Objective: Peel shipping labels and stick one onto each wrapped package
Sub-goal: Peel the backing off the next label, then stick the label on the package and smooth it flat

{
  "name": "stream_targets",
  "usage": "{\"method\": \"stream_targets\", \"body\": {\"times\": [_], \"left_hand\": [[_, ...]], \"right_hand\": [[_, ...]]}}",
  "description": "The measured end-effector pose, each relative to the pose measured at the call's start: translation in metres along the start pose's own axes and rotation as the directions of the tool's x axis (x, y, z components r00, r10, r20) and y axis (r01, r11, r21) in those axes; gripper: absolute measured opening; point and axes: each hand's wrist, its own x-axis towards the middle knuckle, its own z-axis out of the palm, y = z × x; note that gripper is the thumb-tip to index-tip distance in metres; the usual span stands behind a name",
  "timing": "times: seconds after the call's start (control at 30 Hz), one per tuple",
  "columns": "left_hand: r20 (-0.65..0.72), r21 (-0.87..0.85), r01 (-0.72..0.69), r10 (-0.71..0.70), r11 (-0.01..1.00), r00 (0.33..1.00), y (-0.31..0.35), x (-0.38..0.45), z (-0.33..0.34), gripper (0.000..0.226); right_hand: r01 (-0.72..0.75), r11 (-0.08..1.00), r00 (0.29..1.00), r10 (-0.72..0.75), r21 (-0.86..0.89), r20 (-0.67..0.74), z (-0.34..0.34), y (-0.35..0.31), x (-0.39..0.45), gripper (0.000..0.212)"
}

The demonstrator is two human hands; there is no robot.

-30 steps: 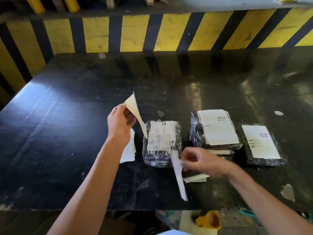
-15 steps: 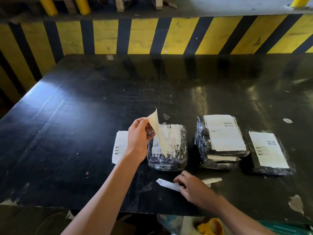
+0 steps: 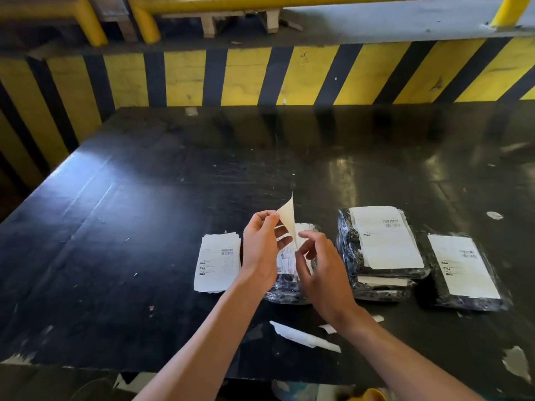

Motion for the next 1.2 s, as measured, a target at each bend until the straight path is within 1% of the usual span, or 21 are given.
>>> {"method": "stream_targets", "body": {"times": [0.07,0.2,0.23,0.27,0.3,0.37,0.4,0.47,0.5,0.57,0.7,0.73,0.8,0.87,0.93,1.0,1.1,1.2], "left_hand": [[0.024,-0.012,0.007,-0.007,1.000,1.000,0.002,0.001,0.000,0.011],[0.148,-0.014,0.061,-0.058,0.998,0.987,0.013,0.006,-0.016,0.022],[0.149,-0.041,0.069,-0.062,0.997,0.987,0.016,0.008,-0.022,0.023],[0.117,-0.053,0.059,-0.053,0.997,0.992,0.018,0.011,-0.029,0.023],[0.066,-0.021,0.029,-0.027,0.999,0.997,0.017,0.014,-0.034,0.021],[-0.020,0.184,-0.022,0.026,0.983,0.999,0.004,0.023,-0.043,0.018],[-0.020,0.304,-0.032,0.040,0.952,0.999,-0.004,0.026,-0.046,0.021],[0.046,0.466,-0.070,0.055,0.882,0.997,-0.023,0.030,-0.049,0.028],[0.080,0.510,-0.104,0.073,0.854,0.994,-0.031,0.031,-0.049,0.030],[0.119,0.543,-0.176,0.132,0.821,0.984,-0.042,0.031,-0.048,0.033],[0.102,0.589,-0.260,0.249,0.765,0.963,-0.051,0.030,-0.047,0.033],[0.096,0.607,-0.277,0.278,0.744,0.956,-0.052,0.029,-0.048,0.037],[0.099,0.653,-0.298,0.312,0.696,0.945,-0.052,0.028,-0.050,0.047],[0.134,0.704,-0.309,0.308,0.639,0.942,-0.050,0.029,-0.053,0.052],[0.169,0.771,-0.305,0.281,0.560,0.945,-0.047,0.030,-0.054,0.050],[0.196,0.828,-0.296,0.248,0.476,0.949,-0.045,0.031,-0.053,0.047],[0.196,0.870,-0.264,0.199,0.417,0.960,-0.045,0.035,-0.051,0.045],[0.189,0.891,-0.248,0.188,0.379,0.964,-0.045,0.040,-0.050,0.044]], "right_hand": [[-0.001,1.000,0.999,0.001,0.006,-0.035,-0.001,0.001,0.004,0.035],[-0.006,1.000,0.993,0.007,0.003,-0.118,-0.012,0.010,0.013,0.027],[0.004,1.000,0.991,-0.007,-0.021,-0.135,-0.016,0.013,0.016,0.028],[0.020,0.998,0.990,-0.027,-0.053,-0.139,-0.020,0.015,0.018,0.030],[0.038,0.995,0.990,-0.050,-0.092,-0.131,-0.024,0.016,0.020,0.031],[0.081,0.985,0.990,-0.097,-0.152,-0.101,-0.028,0.016,0.023,0.033],[0.098,0.983,0.990,-0.112,-0.158,-0.083,-0.029,0.016,0.024,0.034],[0.117,0.983,0.990,-0.127,-0.143,-0.060,-0.027,0.013,0.027,0.034],[0.111,0.986,0.991,-0.119,-0.125,-0.055,-0.026,0.012,0.028,0.034],[0.065,0.996,0.996,-0.068,-0.054,-0.052,-0.024,0.010,0.030,0.035],[-0.072,0.988,0.996,0.079,0.140,-0.045,-0.022,0.011,0.032,0.040],[-0.117,0.979,0.991,0.125,0.165,-0.039,-0.021,0.013,0.032,0.043],[-0.206,0.966,0.977,0.213,0.159,-0.029,-0.019,0.019,0.034,0.050],[-0.302,0.942,0.953,0.303,0.143,0.014,-0.017,0.026,0.035,0.059],[-0.396,0.908,0.918,0.388,0.137,0.083,-0.013,0.031,0.036,0.065],[-0.456,0.882,0.887,0.439,0.117,0.146,-0.008,0.035,0.036,0.068],[-0.503,0.859,0.855,0.480,0.091,0.198,0.001,0.040,0.039,0.067],[-0.517,0.853,0.844,0.494,0.072,0.207,0.007,0.044,0.044,0.065]]}}
